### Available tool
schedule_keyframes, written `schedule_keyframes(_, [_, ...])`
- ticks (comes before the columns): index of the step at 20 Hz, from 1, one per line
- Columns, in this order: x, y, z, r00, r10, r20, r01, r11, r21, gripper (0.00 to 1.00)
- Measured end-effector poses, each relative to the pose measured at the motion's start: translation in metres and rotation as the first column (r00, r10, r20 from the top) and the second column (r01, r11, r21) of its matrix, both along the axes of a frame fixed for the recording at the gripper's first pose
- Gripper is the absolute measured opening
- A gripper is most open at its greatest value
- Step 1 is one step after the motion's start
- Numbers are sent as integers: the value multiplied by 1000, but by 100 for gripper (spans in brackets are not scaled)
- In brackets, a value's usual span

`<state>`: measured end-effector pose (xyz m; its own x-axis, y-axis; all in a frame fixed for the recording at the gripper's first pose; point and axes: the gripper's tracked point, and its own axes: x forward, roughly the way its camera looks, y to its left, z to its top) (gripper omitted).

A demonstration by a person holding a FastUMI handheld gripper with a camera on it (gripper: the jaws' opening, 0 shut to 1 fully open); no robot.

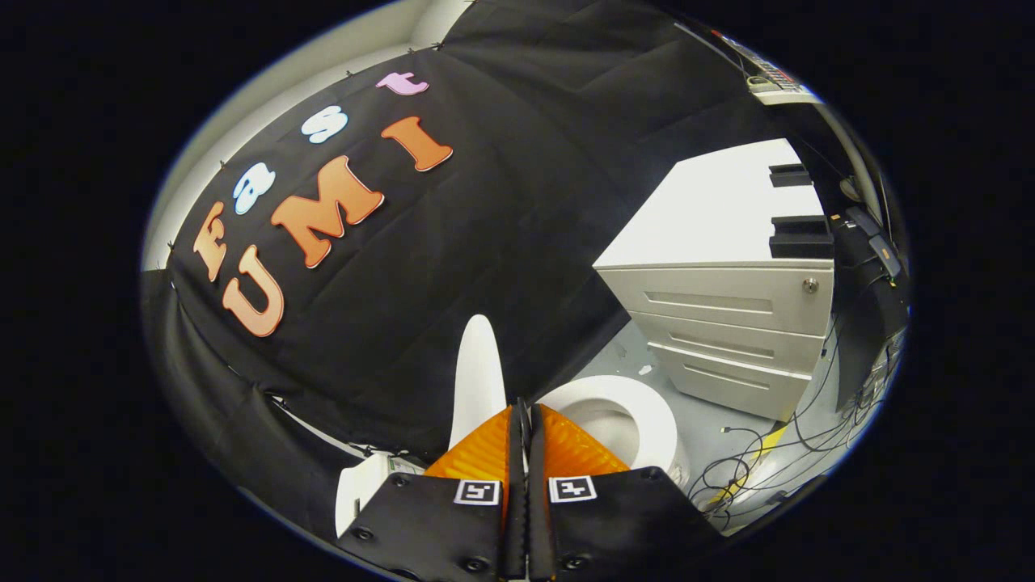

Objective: Open the toilet lid.

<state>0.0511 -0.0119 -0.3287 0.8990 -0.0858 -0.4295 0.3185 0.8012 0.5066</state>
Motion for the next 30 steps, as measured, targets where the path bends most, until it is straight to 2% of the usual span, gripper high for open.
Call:
schedule_keyframes(11, [-8, 83, 58, 993, 116, 33, -110, 983, -148, 9])
schedule_keyframes(21, [-17, 164, 96, 962, 262, 79, -234, 936, -262, 9])
schedule_keyframes(30, [-32, 245, 116, 911, 402, 92, -348, 870, -350, 9])
